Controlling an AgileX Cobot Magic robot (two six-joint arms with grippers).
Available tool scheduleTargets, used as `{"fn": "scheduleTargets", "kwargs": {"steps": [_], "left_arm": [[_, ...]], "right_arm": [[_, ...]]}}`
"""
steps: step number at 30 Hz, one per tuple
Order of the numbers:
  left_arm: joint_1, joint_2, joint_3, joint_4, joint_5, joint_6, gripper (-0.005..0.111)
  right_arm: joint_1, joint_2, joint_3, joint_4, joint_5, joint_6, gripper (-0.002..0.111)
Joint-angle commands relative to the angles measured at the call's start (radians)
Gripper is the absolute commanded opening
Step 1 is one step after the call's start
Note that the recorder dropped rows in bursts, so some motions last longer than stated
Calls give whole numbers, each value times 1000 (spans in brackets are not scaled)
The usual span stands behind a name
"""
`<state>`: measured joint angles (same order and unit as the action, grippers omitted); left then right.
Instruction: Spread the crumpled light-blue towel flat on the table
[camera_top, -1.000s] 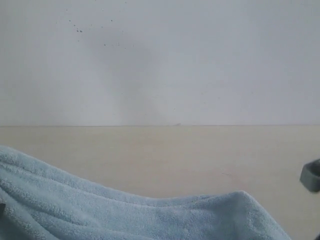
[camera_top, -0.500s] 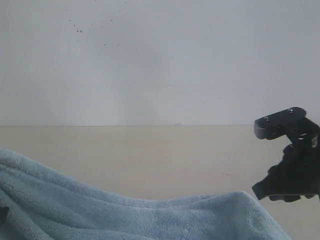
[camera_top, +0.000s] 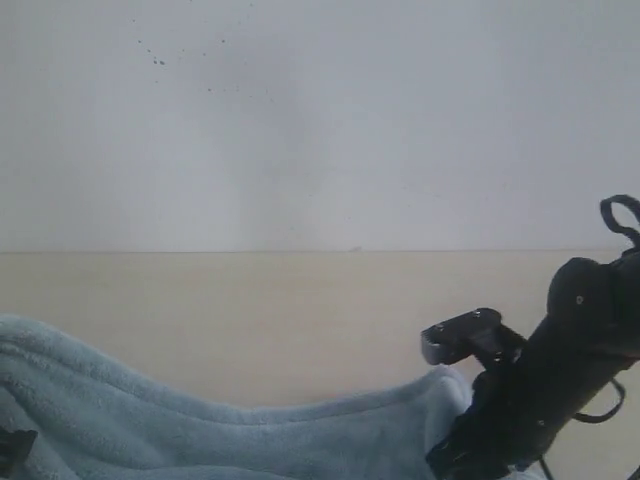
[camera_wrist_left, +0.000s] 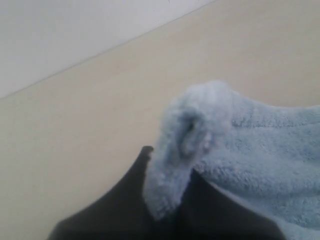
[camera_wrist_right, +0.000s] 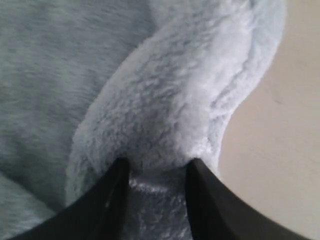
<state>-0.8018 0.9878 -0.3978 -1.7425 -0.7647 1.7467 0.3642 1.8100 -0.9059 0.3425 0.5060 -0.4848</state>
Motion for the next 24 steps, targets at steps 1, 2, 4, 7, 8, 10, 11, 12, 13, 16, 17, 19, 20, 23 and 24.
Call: {"fn": "scheduleTargets", "kwargs": {"steps": [1, 2, 4, 7, 8, 10, 11, 12, 13, 16, 17, 19, 20, 23, 24], "left_arm": [[1, 10, 1, -2, 6, 5, 4], [1, 10, 1, -2, 6, 5, 4], [1, 10, 3, -2, 6, 5, 4], [1, 10, 3, -2, 6, 5, 4], [1, 10, 3, -2, 6, 5, 4], [1, 10, 3, -2, 6, 5, 4], [1, 10, 3, -2, 6, 5, 4], [1, 10, 3, -2, 6, 5, 4], [1, 10, 2, -2, 6, 5, 4], [1, 10, 2, -2, 6, 5, 4], [1, 10, 2, -2, 6, 5, 4], [1, 10, 2, -2, 9, 5, 4], [1, 10, 2, -2, 9, 5, 4], [1, 10, 2, -2, 9, 5, 4], [1, 10, 2, -2, 9, 5, 4]], "right_arm": [[169, -4, -4, 107, -27, -91, 36], [209, -4, -4, 107, -29, -91, 36], [290, -18, -4, 107, -25, -78, 36], [348, -105, -4, 104, 30, -63, 36], [349, -160, -2, 85, 72, -40, 36], [349, -224, -1, 49, 119, 2, 36], [349, -253, 2, 28, 145, 23, 36], [349, -282, 11, 16, 162, 43, 36], [349, -333, 47, 14, 171, 57, 36], [349, -403, 139, -13, 119, 64, 36], [349, -424, 168, -53, 73, 81, 36], [339, -450, 195, -152, -20, 156, 36], [326, -452, 195, -214, -66, 208, 36], [262, -425, 188, -305, -147, 297, 36], [236, -404, 178, -306, -143, 296, 36]]}}
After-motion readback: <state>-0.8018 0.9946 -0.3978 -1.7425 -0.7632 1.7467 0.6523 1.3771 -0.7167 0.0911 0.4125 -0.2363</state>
